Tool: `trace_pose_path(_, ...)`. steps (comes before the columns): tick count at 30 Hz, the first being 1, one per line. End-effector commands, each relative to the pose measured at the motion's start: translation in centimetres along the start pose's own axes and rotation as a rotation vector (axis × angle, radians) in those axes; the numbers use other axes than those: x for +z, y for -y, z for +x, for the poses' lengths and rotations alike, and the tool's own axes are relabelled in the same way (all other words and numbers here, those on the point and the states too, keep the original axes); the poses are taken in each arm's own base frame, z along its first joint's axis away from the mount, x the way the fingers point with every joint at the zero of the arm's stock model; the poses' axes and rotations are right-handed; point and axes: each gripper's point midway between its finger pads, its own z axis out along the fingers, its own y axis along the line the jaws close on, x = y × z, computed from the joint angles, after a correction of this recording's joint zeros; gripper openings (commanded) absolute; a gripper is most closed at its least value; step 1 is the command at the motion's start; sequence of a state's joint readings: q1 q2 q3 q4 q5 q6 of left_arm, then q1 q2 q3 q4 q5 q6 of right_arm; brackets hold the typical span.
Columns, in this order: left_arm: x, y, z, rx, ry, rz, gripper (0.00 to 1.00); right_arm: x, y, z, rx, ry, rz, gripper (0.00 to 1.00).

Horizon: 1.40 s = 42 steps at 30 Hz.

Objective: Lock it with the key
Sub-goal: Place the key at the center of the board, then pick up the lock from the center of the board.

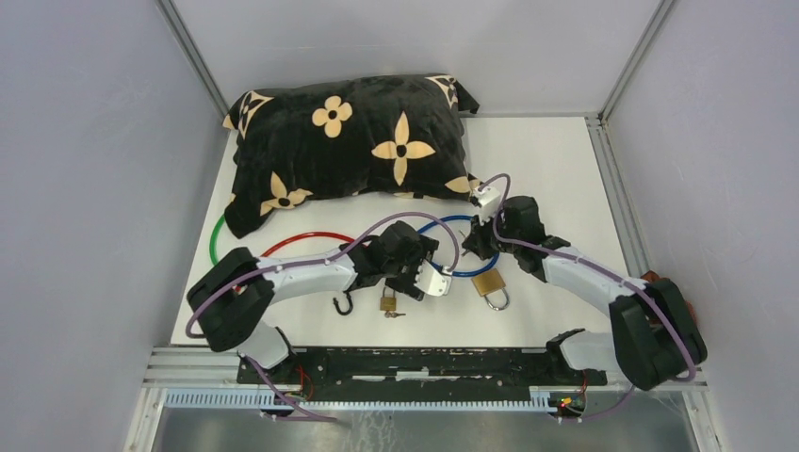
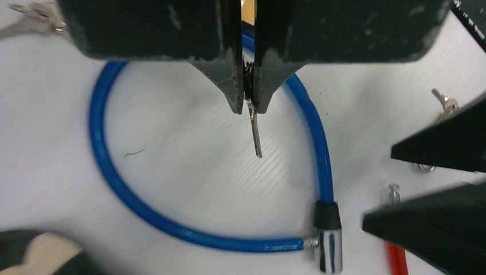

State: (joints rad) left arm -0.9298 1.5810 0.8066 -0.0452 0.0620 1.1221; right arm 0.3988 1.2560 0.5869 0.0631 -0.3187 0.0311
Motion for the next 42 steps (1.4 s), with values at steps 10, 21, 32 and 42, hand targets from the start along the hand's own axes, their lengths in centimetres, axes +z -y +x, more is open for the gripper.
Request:
trace_pose_path(10,-10.8,-3.7,-4.2,-0.732,0.156,-0.099,1.00,2.8,0.3,3.8,0.061,-0.253,0.002,0.45)
trace_pose_path(21,-22.9,-9.1,8.1,-1.562,0.299,-0.754,0.99,4.4,-8.8,-4.3,-0.115,-0.032,0.091,0.75)
trace_pose_path(32,-32.2,-6.0,11.7,-1.594,0.333,-1.181,0.98,10.7,-25.7,-1.7,-0.192,-0.104,-0.097,0.94)
trace_pose_path(42,-32.1,-5.6,10.3,-1.579,0.414,-1.143,0.96,14.3,-25.6,2.1,-0.263,-0.206,0.011,0.93)
